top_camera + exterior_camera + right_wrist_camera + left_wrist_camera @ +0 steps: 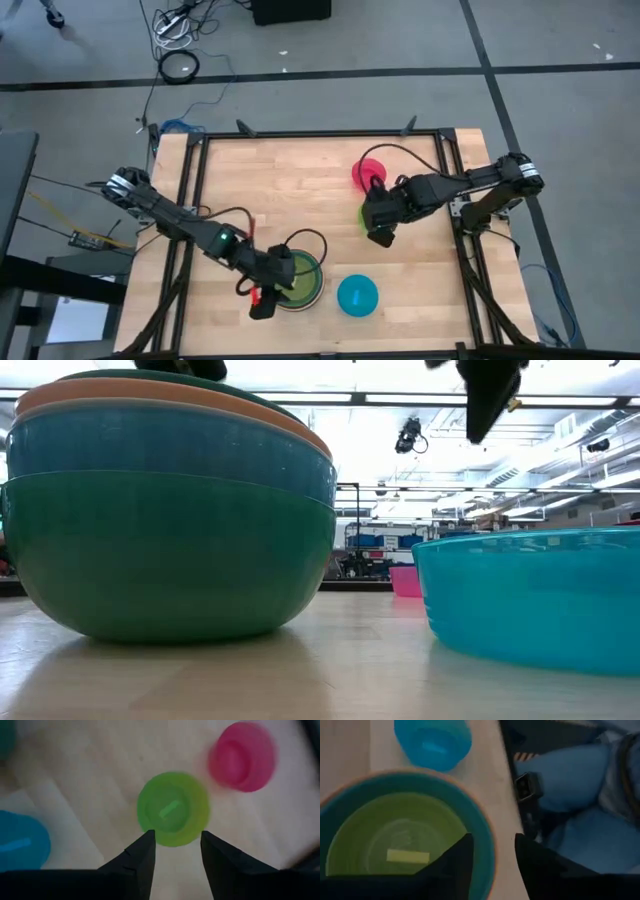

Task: Nest bowls inside each other
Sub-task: Stack the green bowl on top of the yellow bowl

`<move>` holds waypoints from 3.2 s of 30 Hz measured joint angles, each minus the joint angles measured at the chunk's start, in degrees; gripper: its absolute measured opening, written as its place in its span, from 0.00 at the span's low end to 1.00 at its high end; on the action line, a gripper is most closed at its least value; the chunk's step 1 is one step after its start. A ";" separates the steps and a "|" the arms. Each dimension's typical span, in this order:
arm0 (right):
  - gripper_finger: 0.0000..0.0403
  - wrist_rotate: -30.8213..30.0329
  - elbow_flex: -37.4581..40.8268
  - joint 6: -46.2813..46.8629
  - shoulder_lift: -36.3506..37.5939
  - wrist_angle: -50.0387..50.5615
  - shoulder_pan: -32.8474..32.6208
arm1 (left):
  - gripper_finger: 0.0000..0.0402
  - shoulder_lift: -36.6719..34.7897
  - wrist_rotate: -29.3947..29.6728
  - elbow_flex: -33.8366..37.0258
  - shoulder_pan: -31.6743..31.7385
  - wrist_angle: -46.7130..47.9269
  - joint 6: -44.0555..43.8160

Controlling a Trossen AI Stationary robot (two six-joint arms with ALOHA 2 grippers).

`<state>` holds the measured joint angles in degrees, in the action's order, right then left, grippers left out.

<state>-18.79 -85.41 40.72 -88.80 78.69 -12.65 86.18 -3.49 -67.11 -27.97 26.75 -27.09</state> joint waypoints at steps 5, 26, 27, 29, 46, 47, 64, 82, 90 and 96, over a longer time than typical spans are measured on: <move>0.37 6.43 10.44 -2.04 -0.06 -11.32 3.13 | 0.40 -4.71 7.22 -0.48 -0.04 0.08 0.77; 0.37 17.96 34.98 -3.47 -0.09 -46.05 10.12 | 0.40 -18.42 33.90 -0.59 0.24 14.05 2.86; 0.37 17.29 35.85 -3.51 -0.09 -47.08 10.12 | 0.40 -18.42 33.90 -0.59 0.24 14.12 2.86; 0.36 15.50 37.61 -3.96 -0.09 -49.87 10.12 | 0.40 -18.42 33.90 -0.59 0.24 14.01 2.86; 0.00 18.03 28.50 -17.47 5.03 -58.91 6.61 | 0.40 -18.37 38.14 -0.57 0.17 30.04 -6.08; 0.00 19.33 26.90 -18.99 5.45 -60.85 6.08 | 0.40 -18.37 38.13 -0.57 0.13 30.08 -6.13; 0.00 44.04 16.01 -22.32 -7.48 -76.15 -0.22 | 0.40 -18.37 38.22 -0.57 0.11 28.93 -4.80; 0.25 48.23 14.91 -18.84 -9.59 -80.22 2.70 | 0.40 -18.35 38.84 -0.55 0.11 28.38 -4.26; 0.28 52.16 14.98 -18.75 -8.54 -73.49 3.35 | 0.40 -18.35 38.24 -0.55 0.09 27.34 -4.46; 0.27 49.33 14.96 -20.24 -8.52 -80.02 2.08 | 0.40 -18.35 38.10 -0.55 0.09 26.63 -4.33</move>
<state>30.54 -70.46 20.48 -97.32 -1.33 -10.56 67.83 34.61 -67.66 -27.88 53.39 -31.42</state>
